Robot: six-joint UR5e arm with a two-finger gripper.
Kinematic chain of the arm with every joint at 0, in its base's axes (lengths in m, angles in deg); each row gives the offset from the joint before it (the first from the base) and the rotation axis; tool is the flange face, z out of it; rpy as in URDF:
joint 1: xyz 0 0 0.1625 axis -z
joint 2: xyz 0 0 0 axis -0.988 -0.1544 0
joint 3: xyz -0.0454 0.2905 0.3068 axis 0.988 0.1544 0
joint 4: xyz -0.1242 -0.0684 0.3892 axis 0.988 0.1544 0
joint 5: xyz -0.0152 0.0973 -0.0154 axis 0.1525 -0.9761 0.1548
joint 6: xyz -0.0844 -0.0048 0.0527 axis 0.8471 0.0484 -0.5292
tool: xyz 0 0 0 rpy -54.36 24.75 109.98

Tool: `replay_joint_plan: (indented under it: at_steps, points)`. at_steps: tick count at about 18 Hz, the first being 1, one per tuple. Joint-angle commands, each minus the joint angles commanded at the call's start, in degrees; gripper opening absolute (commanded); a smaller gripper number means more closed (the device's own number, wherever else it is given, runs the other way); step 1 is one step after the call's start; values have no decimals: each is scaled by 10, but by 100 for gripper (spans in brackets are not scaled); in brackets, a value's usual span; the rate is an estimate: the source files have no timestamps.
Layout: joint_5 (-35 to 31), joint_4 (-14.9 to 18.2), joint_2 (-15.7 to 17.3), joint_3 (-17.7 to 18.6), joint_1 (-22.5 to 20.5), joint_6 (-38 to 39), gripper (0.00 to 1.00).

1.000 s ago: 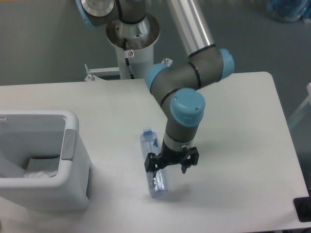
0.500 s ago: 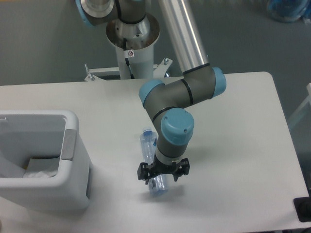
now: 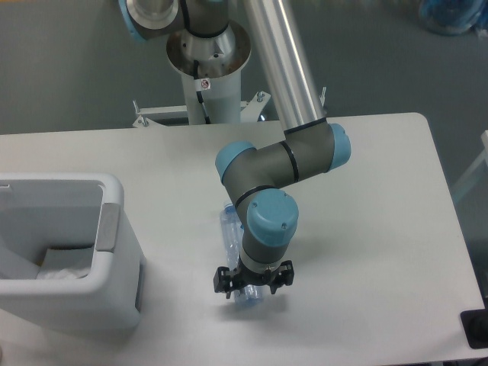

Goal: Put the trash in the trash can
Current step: 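Lower the gripper and close it around the bottle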

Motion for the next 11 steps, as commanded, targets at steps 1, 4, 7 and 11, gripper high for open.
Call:
replay_joint_plan:
  at_steps: [1, 4, 7, 11]
  points:
    - [-1, 0, -1, 0, 2, 0, 100]
    - [-1, -1, -5, 0, 2, 1, 100]
    - [-1, -2, -5, -1, 2, 0, 100]
    - [-1, -2, -12, -3, 2, 2, 100]
